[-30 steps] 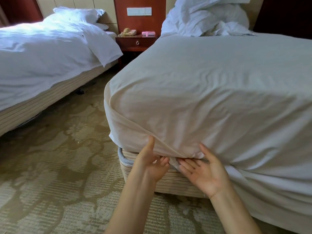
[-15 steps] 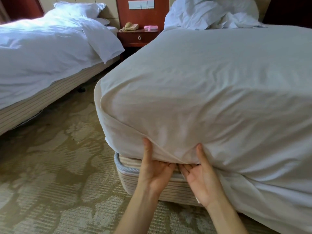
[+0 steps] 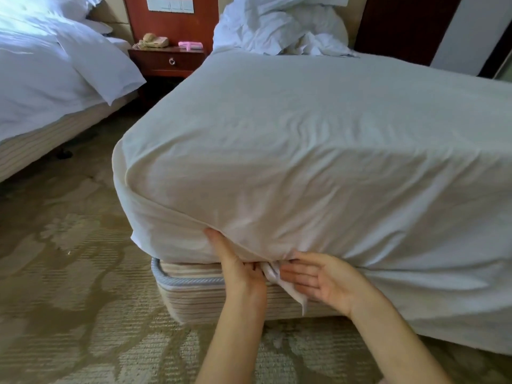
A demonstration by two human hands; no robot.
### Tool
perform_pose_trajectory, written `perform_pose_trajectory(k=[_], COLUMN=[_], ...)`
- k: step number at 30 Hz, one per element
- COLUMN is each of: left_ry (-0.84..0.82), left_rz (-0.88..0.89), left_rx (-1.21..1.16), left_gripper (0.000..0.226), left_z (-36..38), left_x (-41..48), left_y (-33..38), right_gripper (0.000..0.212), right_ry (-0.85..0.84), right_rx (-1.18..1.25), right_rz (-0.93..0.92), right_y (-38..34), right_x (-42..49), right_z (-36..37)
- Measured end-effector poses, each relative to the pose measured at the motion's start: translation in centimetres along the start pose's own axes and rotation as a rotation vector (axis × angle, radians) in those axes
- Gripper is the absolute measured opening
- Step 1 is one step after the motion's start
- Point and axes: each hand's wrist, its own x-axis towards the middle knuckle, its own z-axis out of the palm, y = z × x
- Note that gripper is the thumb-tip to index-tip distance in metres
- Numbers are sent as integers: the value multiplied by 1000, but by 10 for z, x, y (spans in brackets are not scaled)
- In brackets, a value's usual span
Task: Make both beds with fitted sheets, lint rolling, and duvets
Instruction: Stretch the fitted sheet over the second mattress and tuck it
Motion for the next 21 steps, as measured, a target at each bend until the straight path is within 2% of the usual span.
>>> perform_pose_trajectory(k=[4, 7, 9, 12, 14, 17, 19, 21], left_ry=[6, -29, -28, -5, 41, -36, -154, -232], left_rz=[-150, -217, -252, -331, -374, -513, -573, -564], left_rx=[138, 123, 149, 230, 293, 371, 463, 568], left_gripper=[72, 52, 42, 53, 48, 21, 17, 17], left_z=[-1, 8, 10, 9, 7, 7, 13, 22], left_x=[-25, -32, -34, -34, -33, -37, -40, -42], left_y=[-12, -22, -33, -52, -59, -70, -85, -104], right_gripper=[22, 16, 13, 18, 18, 19, 24, 11], right_ry=[117, 172, 260, 393, 455, 532, 579, 618], right_rx=[-310, -395, -274, 107, 256, 306, 252, 177], right_rz=[45, 154, 175, 81, 28, 33, 44, 59], right_y=[-8, -17, -21, -19, -18, -26, -38, -50], right_x=[-6, -12, -20, -38, -52, -65, -66, -63], right_z=[-12, -33, -54, -92, -115, -151, -176, -201])
